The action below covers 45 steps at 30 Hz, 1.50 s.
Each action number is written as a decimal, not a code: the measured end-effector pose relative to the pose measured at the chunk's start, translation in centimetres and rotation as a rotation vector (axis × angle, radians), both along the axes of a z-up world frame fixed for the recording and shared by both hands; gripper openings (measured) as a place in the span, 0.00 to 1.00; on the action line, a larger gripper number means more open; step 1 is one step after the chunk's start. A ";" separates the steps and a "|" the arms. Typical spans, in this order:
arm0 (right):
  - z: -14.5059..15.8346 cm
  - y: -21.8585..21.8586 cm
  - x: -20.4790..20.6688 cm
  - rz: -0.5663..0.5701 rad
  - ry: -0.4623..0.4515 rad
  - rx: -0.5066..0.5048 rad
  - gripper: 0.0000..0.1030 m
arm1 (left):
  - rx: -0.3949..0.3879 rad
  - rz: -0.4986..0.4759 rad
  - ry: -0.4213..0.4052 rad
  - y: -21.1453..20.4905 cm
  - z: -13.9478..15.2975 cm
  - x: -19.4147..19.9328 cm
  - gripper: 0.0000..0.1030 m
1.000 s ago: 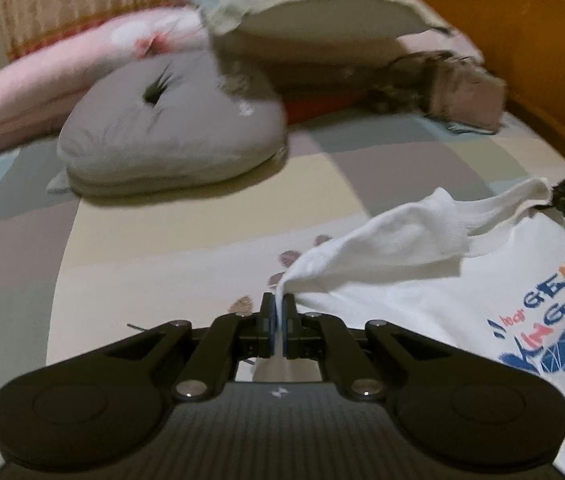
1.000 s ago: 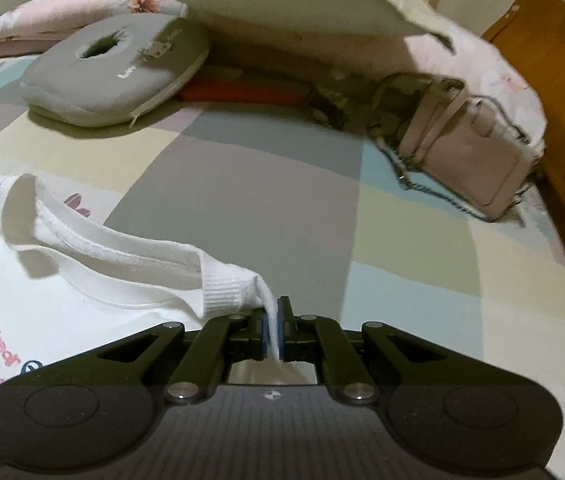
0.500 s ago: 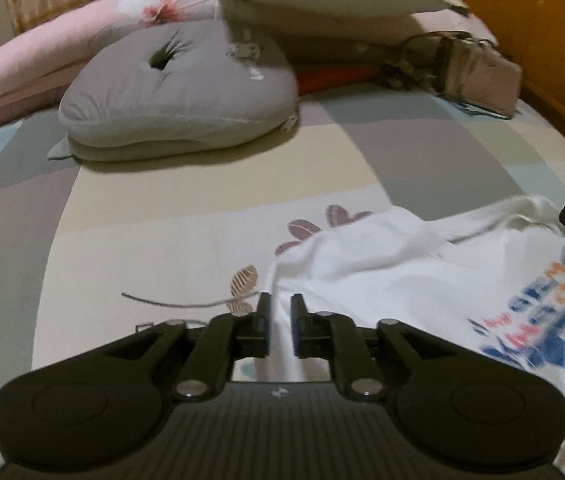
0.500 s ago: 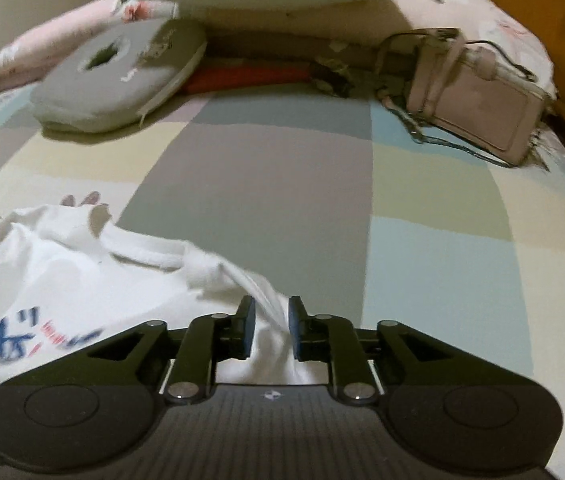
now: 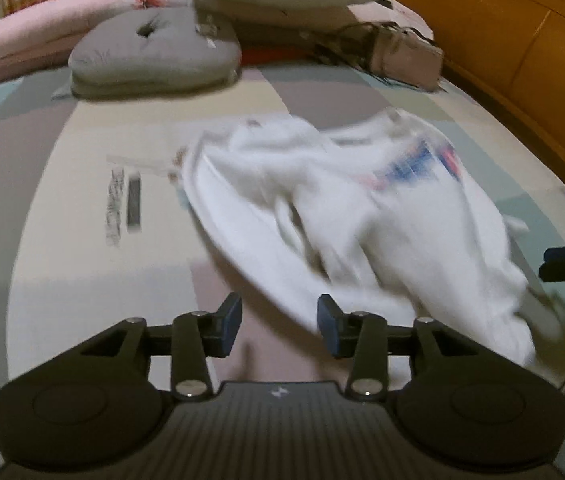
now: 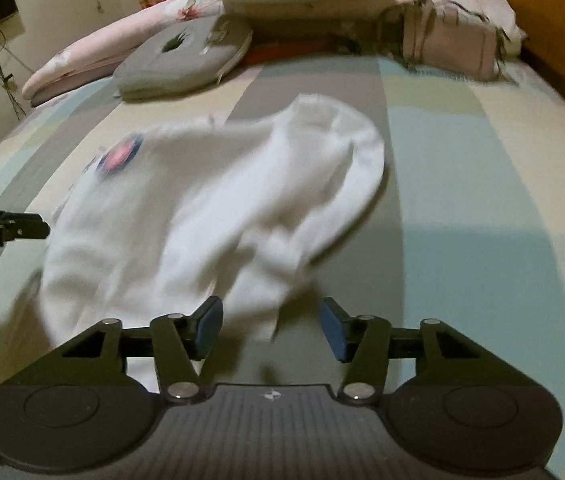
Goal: Fold clothes
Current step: 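Shake the sweatshirt out with the right gripper and release it onto the bed, then grasp the sweatshirt hem with the left gripper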
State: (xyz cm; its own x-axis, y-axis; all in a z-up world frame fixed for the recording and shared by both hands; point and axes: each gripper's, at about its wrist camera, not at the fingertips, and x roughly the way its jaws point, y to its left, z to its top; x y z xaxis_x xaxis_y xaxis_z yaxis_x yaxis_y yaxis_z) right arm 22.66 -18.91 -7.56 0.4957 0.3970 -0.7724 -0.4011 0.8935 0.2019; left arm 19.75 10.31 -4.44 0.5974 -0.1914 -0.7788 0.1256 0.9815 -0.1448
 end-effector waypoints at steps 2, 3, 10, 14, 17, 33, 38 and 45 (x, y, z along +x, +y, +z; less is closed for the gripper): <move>-0.7 0.0 -2.2 -0.017 0.015 0.003 0.64 | -0.019 -0.019 0.017 -0.7 -0.6 -1.9 0.42; -1.0 0.0 -3.2 -0.024 0.018 0.004 0.65 | -0.025 -0.027 0.015 -1.1 -0.8 -2.7 0.43; -2.3 0.1 -7.7 -0.053 0.043 -0.012 0.72 | 0.033 -0.101 -0.035 -5.6 -2.6 -6.3 0.43; -2.1 -0.4 -9.3 -0.066 0.039 0.011 0.75 | 0.061 -0.176 -0.087 -8.0 -3.2 -6.9 0.47; -2.1 -0.7 -9.8 -0.075 0.048 0.039 0.76 | 0.107 -0.188 -0.119 -9.3 -3.8 -6.6 0.47; -4.5 0.6 -8.1 -0.069 0.043 0.005 0.77 | 0.069 -0.148 -0.151 -9.7 -6.3 -4.2 0.40; -4.8 1.6 -7.8 -0.042 0.025 -0.017 0.89 | 0.020 -0.110 -0.166 -8.3 -6.2 -4.6 0.17; -5.4 1.2 -7.3 -0.067 0.053 0.017 1.00 | -0.014 -0.084 -0.185 -6.4 -5.7 -5.3 0.16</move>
